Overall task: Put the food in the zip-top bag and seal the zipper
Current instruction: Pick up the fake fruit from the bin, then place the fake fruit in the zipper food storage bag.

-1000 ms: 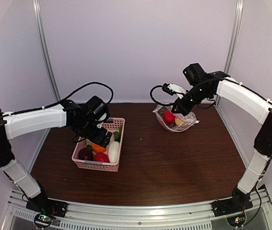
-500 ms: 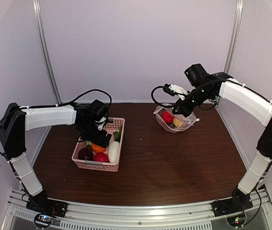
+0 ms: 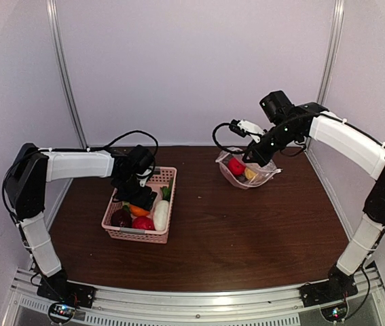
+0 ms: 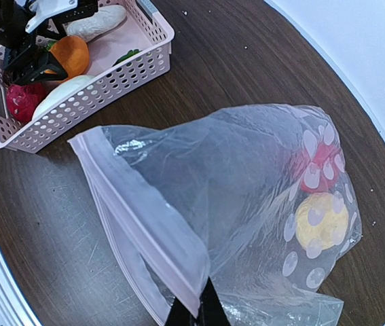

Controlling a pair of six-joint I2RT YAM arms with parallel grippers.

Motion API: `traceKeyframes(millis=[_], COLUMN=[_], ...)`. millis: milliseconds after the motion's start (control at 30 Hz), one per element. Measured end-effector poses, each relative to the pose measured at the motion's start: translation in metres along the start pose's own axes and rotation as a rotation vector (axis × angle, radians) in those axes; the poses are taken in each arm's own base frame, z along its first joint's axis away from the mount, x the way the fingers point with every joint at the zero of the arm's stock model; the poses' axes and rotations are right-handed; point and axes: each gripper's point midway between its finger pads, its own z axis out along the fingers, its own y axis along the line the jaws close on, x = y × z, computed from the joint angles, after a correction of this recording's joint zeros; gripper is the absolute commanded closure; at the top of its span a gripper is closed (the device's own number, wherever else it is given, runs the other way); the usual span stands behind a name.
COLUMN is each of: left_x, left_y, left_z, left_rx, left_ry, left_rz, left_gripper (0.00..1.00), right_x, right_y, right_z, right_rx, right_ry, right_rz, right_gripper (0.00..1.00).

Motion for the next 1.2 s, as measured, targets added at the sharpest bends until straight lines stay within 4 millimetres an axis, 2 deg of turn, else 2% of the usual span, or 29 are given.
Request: traceKeyframes(millis=[133,400,533,633,833,933,1000,1200], left_x=[-0.001,-0.007,-0.008,-0.021,-0.065,-0.081,-0.089,-0.115], left_y=[0.0,0.001,0.003,0.005,-0.002,-0.022,-0.037,-0.093], left_z=[0.009,0.006,-0.007,-0.038,-0.133,-0.174,-0.194,-0.24], left_rx=[-0.002,0.003,0.006,0.021,0.153,0.317,0.433,0.724], left_ry=[0.013,0.003,-0.005,-0.067,-0.331,-0.463,-0.536,-0.703], left_rz=[0.001,0.003,0.001,-0.009,-0.047,-0.063,-0.074,-0.059], left_gripper=[0.22,0.3,0.31,0.33,0.38,0.4,0.4,0.41], right_x=[0.0,-0.001,-0.001,-0.001,-0.001,-0.003,-0.011,-0.031], right_y=[0.002,0.003,0.003,0.003,0.002,0.002,0.0,-0.007], right_z=[0.0,0.0,0.0,0.0,0.0,0.0,-0.002,-0.003], right_rx=[-0.003,-0.005,-0.004,-0.004,-0.004,-0.003,-0.001,0.009], right_ry=[0.0,0.0,0.0,0.0,-0.001,-0.004,-0.018,-0.06], right_rz=[-0.003,-0.005,-0.005,-0.005,0.003,0.017,0.033,0.084], right_gripper=[1.0,1.0,1.0,1.0,1.0,1.0,1.0,1.0])
